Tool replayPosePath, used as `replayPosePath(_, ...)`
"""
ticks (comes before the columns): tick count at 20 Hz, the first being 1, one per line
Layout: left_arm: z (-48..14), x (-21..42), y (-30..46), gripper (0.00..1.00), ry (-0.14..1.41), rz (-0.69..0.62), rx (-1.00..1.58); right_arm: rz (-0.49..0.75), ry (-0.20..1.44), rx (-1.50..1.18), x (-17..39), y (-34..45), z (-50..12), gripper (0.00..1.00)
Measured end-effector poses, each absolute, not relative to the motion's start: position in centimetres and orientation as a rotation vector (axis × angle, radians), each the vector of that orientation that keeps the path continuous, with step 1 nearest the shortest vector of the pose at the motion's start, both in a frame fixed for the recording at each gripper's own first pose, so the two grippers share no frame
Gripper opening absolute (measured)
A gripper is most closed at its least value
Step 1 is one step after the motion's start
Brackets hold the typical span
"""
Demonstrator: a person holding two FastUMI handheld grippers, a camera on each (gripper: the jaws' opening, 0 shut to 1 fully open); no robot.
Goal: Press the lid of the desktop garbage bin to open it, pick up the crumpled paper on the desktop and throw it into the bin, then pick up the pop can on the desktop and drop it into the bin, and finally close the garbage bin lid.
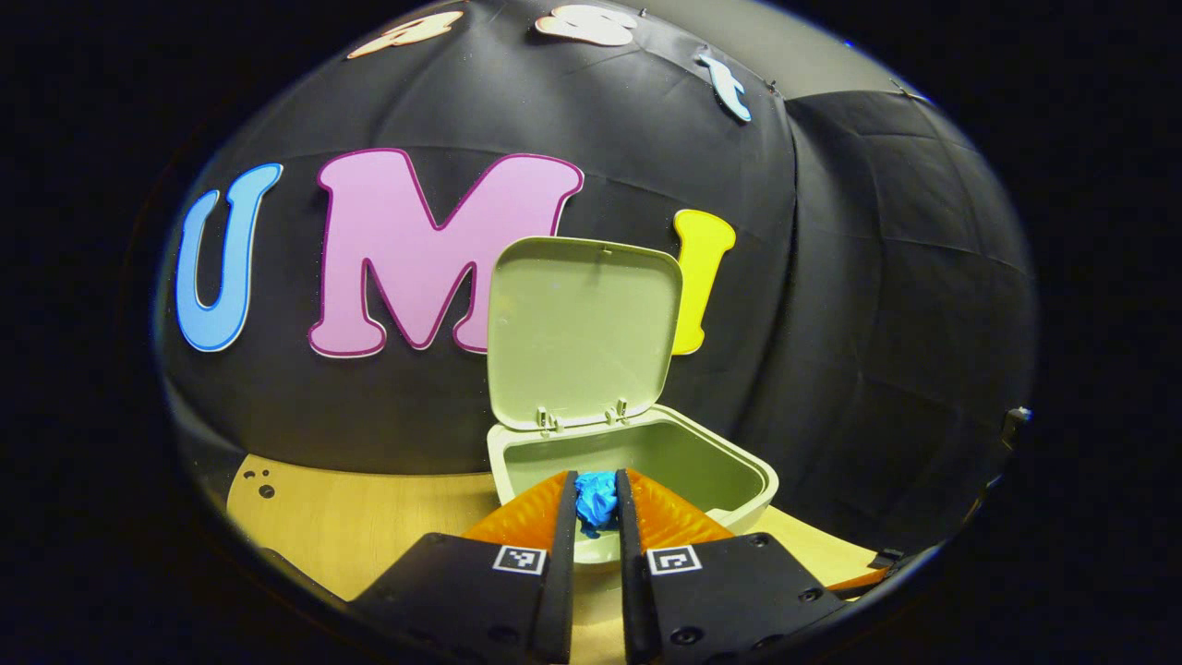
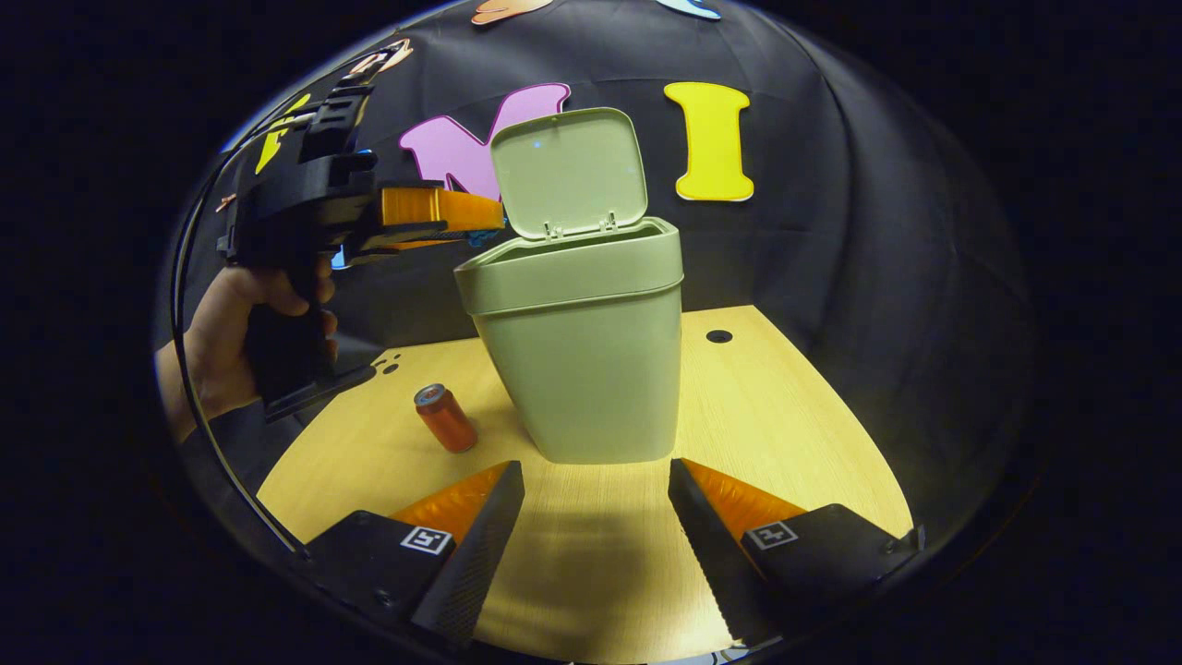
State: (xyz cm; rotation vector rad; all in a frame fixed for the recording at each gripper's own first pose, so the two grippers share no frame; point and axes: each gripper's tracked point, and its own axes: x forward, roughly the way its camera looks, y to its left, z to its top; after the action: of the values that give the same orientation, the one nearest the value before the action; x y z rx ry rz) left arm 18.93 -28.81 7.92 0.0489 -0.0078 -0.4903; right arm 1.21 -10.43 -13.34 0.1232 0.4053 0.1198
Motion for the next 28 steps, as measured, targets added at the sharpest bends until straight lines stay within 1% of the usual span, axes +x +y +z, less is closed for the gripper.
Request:
replayPosePath(5,7.2,20.1,-29.1,0.28,0.017,-0.49,0.048,0.112,0.416,0.125,1.2,-10.9,-13.6,0.99)
replayPosePath(6,6.9,20.2,-29.3,0.29,0.029,-0.5,0.055,0.11,0.414,0.124,1.3,-10.9,-13.5,0.99)
replayPosePath(7,6.6,20.2,-29.3,0.36,0.039,-0.506,0.063,0.11,0.414,0.123,1.3,-10.9,-13.5,0.99)
replayPosePath(8,6.4,20.5,-29.0,0.38,0.041,-0.493,0.068,0.115,0.415,0.121,1.4,-10.7,-13.6,0.99)
replayPosePath(11,6.7,20.5,-28.2,0.93,0.028,-0.477,0.06,0.136,0.428,0.11,1.3,-10.1,-13.9,0.99)
replayPosePath(12,7.1,20.4,-27.6,0.98,0.011,-0.46,0.06,0.141,0.432,0.105,1.3,-10.1,-14.1,0.99)
replayPosePath(15,7.7,19.8,-24.1,0.97,-0.029,-0.387,0.047,0.158,0.438,0.099,1.6,-9.7,-14.2,0.99)
replayPosePath(18,7.0,18.9,-19.4,0.97,-0.033,-0.293,0.024,0.179,0.443,0.1,2.1,-8.7,-14.5,0.99)
replayPosePath(24,2.4,14.6,-9.0,0.98,0.05,-0.098,0.033,0.26,0.465,0.048,2.7,-4.5,-15.2,0.99)
replayPosePath(28,0.5,10.6,-3.1,0.98,0.085,-0.005,0.054,0.287,0.489,0.055,3.8,-1.6,-15.1,0.99)
